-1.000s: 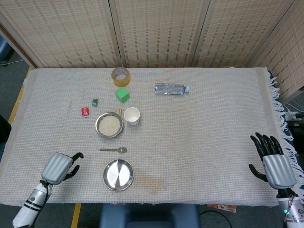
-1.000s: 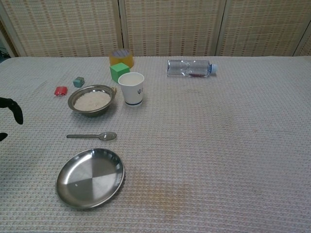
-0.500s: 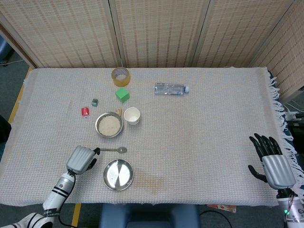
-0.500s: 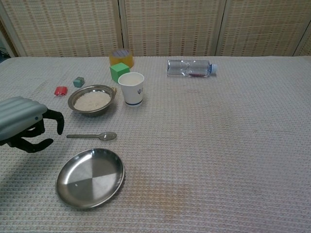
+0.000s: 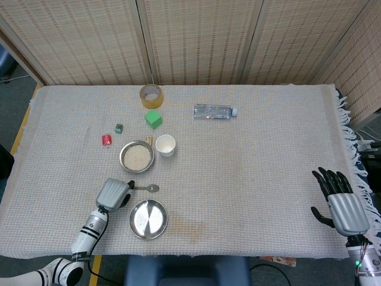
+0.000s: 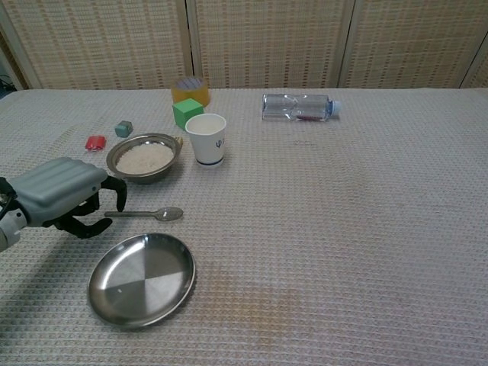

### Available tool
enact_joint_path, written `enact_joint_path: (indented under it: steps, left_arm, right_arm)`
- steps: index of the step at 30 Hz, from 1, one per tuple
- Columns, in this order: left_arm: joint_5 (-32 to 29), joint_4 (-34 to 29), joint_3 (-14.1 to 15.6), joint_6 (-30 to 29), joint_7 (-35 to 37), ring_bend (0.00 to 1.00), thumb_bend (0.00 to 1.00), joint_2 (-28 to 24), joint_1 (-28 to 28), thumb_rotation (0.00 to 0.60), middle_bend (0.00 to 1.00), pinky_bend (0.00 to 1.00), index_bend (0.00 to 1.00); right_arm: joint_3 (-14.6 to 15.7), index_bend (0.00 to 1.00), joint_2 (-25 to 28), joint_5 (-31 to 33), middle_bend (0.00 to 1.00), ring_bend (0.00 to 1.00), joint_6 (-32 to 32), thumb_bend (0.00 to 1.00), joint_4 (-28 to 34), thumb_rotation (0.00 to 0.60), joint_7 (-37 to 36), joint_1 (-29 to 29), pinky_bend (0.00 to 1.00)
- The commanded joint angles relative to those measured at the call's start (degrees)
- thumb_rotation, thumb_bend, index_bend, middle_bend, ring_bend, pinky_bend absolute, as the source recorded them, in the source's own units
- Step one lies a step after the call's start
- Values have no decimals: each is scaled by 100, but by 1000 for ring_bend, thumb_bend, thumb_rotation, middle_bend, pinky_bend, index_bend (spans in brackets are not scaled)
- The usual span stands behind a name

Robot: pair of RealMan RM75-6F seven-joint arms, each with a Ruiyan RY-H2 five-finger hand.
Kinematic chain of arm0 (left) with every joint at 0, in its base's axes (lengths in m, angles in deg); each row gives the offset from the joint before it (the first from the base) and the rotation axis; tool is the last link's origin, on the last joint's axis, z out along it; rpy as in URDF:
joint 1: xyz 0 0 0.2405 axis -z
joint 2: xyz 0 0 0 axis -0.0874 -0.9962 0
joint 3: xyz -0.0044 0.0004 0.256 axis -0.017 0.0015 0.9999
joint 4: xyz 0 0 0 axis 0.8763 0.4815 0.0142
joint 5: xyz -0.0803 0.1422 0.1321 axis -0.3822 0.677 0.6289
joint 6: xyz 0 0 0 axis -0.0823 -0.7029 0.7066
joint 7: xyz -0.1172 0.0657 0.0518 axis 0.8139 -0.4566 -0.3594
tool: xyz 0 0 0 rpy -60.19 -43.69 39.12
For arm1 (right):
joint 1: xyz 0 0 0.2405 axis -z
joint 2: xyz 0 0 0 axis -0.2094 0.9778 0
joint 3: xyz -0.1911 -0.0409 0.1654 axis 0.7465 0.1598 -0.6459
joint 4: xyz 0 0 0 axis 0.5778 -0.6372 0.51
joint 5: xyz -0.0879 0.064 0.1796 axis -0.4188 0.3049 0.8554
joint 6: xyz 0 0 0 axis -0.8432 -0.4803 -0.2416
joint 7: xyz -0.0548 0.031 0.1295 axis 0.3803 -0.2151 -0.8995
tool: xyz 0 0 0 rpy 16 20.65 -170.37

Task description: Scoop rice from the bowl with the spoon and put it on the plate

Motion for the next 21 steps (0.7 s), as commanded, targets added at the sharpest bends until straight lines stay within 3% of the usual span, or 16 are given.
enact_joint_path:
  steps: [1, 21]
  left_arm:
    - [-20, 159, -5, -32, -40, 1000, 402, 153, 69, 600, 1000, 1000, 450]
    - [-159, 904, 17, -48, -211, 1000, 398, 638, 328, 600, 1000, 1000, 450]
  right_arm:
    - [0, 0, 1, 7, 0, 0, -6, 196, 1, 600, -2, -2, 0]
    - [-32, 0, 50, 137, 0, 0, -73, 196, 24, 600, -88, -16, 0]
